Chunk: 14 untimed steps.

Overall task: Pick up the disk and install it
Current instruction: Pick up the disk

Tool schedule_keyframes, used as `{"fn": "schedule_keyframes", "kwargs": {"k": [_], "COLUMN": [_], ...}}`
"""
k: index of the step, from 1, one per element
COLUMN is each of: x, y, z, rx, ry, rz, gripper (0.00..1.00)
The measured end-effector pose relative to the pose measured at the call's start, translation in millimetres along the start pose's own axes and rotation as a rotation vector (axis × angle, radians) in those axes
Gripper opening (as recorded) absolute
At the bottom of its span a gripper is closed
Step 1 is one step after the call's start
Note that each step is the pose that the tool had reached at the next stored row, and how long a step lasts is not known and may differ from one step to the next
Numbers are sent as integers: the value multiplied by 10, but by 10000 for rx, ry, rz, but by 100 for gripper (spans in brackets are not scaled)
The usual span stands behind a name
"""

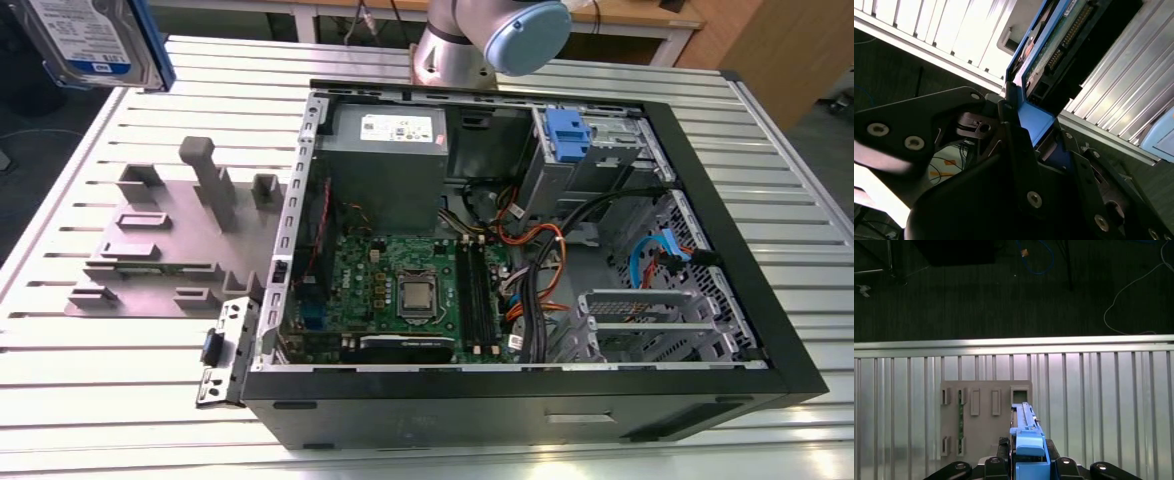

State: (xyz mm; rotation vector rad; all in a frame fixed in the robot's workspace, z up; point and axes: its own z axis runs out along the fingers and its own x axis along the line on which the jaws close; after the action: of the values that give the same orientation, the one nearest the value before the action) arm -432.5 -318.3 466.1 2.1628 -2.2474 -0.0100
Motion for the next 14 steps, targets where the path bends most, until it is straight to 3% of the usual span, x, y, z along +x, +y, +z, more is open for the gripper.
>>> {"fn": "schedule_keyframes", "kwargs": {"k": [14], "x": [1], "y": [2], "z": [-62], "rx": [0], "ry": [0], "rz": [0], "gripper": [37]}}
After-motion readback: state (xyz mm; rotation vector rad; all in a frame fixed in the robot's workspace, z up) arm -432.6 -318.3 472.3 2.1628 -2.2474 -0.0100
